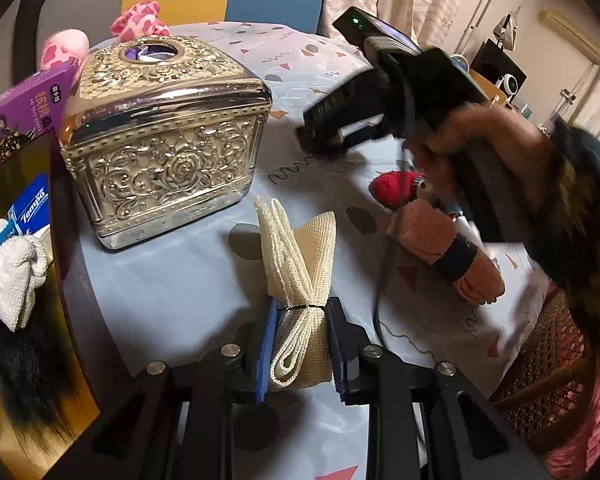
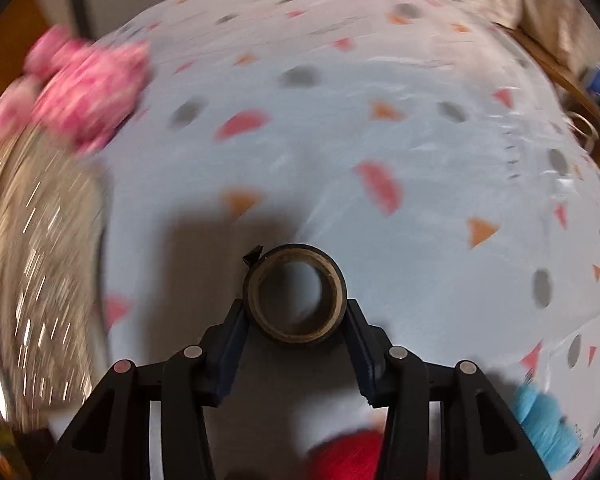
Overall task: Organize soft objects
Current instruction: 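Lift the beige cloth with the left tool while the right tool grasps the brown tape roll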
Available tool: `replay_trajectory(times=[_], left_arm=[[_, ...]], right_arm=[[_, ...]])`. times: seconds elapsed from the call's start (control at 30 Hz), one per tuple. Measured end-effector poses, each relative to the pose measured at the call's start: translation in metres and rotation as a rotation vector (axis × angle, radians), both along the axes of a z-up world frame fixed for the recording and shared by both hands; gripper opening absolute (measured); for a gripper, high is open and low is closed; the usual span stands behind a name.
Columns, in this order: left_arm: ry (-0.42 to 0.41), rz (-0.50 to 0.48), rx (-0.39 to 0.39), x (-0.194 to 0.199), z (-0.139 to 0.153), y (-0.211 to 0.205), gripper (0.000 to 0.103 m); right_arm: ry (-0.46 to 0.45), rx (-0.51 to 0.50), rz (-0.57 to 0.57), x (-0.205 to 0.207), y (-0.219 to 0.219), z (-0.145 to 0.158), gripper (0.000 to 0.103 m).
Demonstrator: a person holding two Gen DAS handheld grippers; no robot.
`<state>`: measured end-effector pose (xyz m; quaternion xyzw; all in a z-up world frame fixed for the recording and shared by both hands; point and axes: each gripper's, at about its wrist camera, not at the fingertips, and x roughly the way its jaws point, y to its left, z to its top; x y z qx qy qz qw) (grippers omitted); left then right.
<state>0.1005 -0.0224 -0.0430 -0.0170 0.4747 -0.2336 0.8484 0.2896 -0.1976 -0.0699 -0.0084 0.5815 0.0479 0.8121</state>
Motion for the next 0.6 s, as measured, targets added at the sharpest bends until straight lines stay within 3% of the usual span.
replay_trajectory(times=[0.17, 0.37, 0.6], left_arm=[[-0.026, 0.007, 0.006, 0.0, -0.002, -0.003, 0.024], [-0.011, 0.04, -0.048, -0.001, 0.003, 0.003, 0.022], [-0.054, 0.068, -0.088, -0.019, 0.027, 0.023, 0.022]], right_arm=[[0.02, 0.015, 0.046, -0.049, 0.016, -0.003, 0.048], [-0.042, 0.002, 0.048, -0.072, 0.014, -0.009, 0.048], [-0.138, 0.009, 0.095, -0.099, 0.006, -0.014, 0.048]])
